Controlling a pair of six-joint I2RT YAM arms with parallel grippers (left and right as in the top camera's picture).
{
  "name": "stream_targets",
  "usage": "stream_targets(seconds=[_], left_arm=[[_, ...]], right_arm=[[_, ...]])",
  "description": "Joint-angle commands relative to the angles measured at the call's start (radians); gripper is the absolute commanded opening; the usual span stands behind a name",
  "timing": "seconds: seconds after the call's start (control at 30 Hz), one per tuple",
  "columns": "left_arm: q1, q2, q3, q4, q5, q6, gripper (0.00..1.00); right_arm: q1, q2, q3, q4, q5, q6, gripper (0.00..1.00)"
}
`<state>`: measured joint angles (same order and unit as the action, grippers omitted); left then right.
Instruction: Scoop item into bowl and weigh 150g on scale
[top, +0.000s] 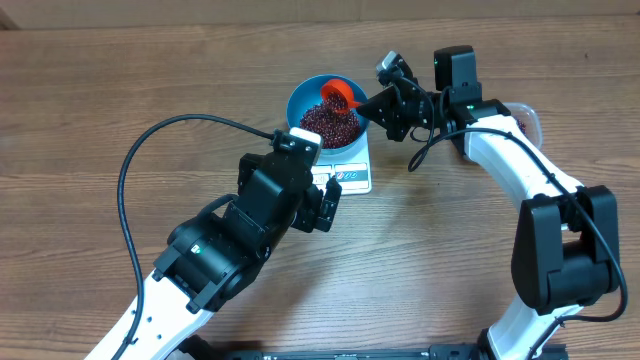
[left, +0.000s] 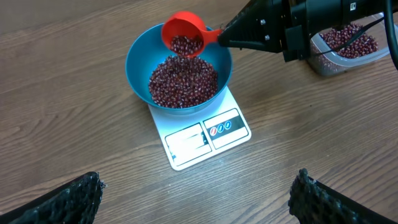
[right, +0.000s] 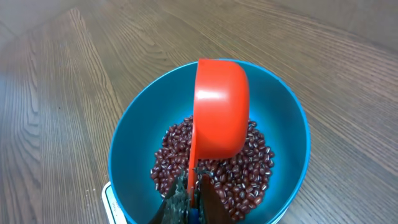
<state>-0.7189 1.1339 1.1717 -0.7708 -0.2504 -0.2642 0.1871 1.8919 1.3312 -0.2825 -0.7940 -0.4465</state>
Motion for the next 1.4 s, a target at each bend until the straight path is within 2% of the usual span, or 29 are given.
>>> stream_targets(seconds=[0.0, 1.23, 1.37], left_arm=[[0.007, 0.007, 0.015, 0.003, 0.001, -0.021, 0.99], [0.007, 0.007, 0.015, 0.003, 0.001, -0.021, 0.99], [0.007, 0.007, 0.015, 0.003, 0.001, -0.021, 0.99]], right_arm=[[0.010, 0.009, 0.003, 0.008, 0.005, -0.008, 0.04], [0.018, 0.009, 0.003, 0.005, 0.032, -0.008, 0.04], [0.016, 0.009, 0.003, 0.017, 0.099, -0.008, 0.04]])
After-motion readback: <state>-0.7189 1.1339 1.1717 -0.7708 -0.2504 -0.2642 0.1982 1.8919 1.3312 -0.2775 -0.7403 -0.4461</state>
